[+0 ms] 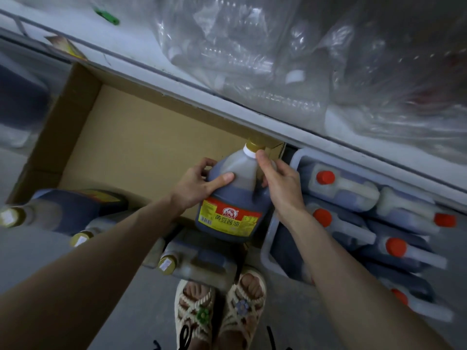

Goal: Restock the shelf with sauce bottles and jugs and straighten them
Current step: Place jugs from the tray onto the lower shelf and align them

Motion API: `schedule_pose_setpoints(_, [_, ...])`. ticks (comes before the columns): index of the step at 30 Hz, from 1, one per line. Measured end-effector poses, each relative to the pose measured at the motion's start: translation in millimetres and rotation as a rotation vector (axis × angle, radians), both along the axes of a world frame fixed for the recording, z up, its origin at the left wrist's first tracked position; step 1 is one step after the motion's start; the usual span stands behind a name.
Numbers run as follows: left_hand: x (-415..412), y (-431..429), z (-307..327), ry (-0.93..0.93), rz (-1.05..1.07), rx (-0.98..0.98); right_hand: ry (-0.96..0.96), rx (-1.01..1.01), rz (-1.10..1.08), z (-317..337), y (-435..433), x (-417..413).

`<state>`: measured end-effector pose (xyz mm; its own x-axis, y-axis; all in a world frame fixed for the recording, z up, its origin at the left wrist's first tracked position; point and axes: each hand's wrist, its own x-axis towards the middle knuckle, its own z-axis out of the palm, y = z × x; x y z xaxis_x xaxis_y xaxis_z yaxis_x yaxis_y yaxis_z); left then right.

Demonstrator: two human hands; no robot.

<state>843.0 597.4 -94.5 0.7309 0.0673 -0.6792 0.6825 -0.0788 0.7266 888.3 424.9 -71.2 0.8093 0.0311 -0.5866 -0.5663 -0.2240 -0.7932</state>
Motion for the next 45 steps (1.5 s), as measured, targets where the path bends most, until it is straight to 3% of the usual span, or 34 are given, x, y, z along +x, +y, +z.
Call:
schedule_pose_setpoints(5, [-5.0,-1.3,98.8,-0.062,0.027,0.008,-0.061,-0.007,-0.004,103.1,1.3,-2.1])
schedule_pose_setpoints(14, [6.1,14.7,366.2,-0.238,-0.002,0.016,-0.25,0.025,0.059,373.5,9.6,15.9])
schedule_pose_setpoints(23, [34.2,20.7,639.4,-0.55,0.006,0.106,-0.509,0.093,-0.026,654.3,21.4,31.9])
schedule_pose_setpoints(29, [50.9,25.9,780.6,-0.713,-0.008,0.125,-0.601,0.214,-0.099,795.4,25.7,39.6])
schedule_pose_setpoints(35, [73.7,25.8,857.9,-0.821,-0.019,0.149,-0.679,0.233,-0.163,868.9,31.3,64.4])
schedule_pose_setpoints(45, [155.4,24.8,856.4,-0.814,0.024,0.072,-0.648,0.253,-0.185,879.5,38.8,139.5])
